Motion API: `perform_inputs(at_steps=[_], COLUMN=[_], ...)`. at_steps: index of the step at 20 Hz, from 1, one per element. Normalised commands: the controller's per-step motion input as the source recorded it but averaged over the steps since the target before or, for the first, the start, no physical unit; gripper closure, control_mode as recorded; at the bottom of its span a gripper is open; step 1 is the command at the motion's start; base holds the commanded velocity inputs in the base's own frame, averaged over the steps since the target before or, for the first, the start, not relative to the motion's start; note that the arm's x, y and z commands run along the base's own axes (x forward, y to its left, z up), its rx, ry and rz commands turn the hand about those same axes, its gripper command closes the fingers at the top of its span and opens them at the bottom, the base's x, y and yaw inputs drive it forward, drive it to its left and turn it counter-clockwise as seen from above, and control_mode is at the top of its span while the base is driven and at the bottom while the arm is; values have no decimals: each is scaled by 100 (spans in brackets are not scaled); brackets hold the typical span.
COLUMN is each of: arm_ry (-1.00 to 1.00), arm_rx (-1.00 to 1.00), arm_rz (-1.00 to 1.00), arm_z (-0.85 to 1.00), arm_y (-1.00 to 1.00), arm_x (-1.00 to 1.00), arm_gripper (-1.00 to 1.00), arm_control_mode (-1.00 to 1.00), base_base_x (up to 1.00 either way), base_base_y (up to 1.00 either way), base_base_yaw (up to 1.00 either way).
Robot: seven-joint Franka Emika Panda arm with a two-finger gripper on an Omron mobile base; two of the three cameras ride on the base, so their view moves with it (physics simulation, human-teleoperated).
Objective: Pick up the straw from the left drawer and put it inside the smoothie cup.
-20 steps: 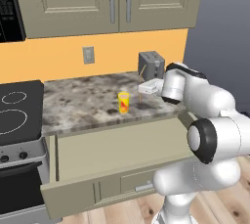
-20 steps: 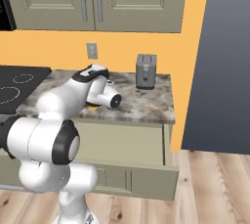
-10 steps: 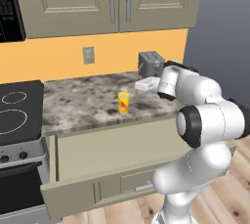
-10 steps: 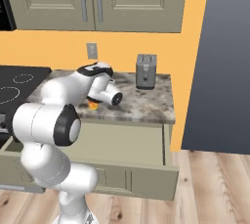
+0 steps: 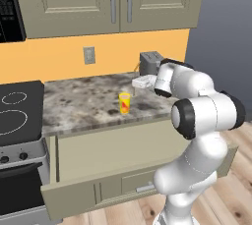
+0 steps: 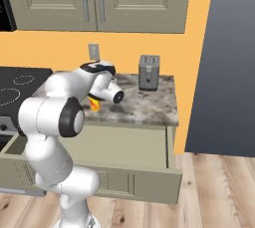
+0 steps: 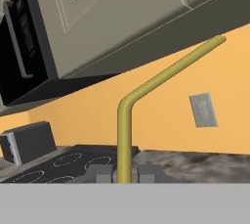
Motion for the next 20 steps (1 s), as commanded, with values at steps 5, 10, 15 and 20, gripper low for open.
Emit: perform_inputs(at_steps=[5, 10, 15, 20], arm_ry=[-2, -3, -3, -2], arm_rx=[0, 0, 0, 0], arm_rz=[-2, -1, -2, -4], arm_z=[0, -4, -16, -21], arm_y=[14, 12, 2, 0], arm_x=[25, 21, 12, 3], arm_gripper=[100, 100, 100, 100], arm_control_mode=[-100, -100, -100, -100], base_base_x=[0, 0, 0, 0], base_base_y=[0, 0, 0, 0], base_base_yaw=[0, 0, 0, 0])
